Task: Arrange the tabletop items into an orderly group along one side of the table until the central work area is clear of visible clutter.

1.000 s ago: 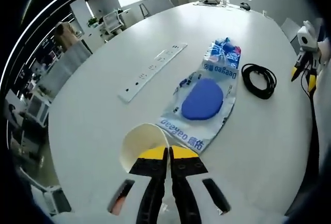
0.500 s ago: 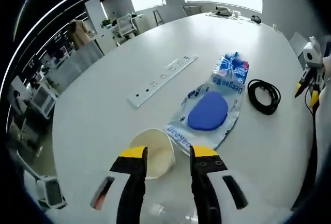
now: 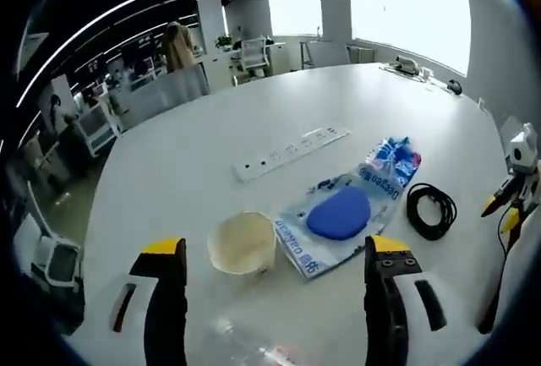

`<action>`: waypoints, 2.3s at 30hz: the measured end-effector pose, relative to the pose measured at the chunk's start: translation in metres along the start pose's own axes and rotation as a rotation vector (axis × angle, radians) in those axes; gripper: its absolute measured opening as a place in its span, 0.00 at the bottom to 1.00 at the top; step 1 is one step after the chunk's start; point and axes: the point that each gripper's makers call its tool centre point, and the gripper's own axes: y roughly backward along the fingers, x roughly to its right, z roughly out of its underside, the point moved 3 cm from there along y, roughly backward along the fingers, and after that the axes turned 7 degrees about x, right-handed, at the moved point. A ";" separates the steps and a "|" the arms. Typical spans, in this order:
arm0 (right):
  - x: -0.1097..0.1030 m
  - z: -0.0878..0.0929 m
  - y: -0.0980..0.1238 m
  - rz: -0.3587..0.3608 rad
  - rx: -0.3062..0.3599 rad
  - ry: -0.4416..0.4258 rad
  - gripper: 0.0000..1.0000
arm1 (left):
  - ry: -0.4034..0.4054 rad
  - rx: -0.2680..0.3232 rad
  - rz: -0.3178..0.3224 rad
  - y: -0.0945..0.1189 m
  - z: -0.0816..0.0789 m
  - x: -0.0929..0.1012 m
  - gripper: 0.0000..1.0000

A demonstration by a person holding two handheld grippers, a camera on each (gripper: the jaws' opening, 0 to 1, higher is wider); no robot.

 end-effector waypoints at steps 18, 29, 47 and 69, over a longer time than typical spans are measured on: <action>-0.005 0.002 0.005 -0.009 0.010 0.024 0.49 | 0.137 0.035 -0.095 0.049 0.044 0.014 0.94; -0.003 0.003 0.008 0.002 0.021 0.010 0.50 | 0.213 0.028 -0.160 0.073 0.066 0.010 0.92; 0.018 -0.009 0.031 0.093 0.083 -0.003 0.52 | 0.344 -0.004 -0.244 0.105 0.115 0.018 0.89; 0.019 -0.003 0.031 0.102 0.086 -0.047 0.50 | 0.399 -0.044 -0.224 0.087 0.119 0.017 0.84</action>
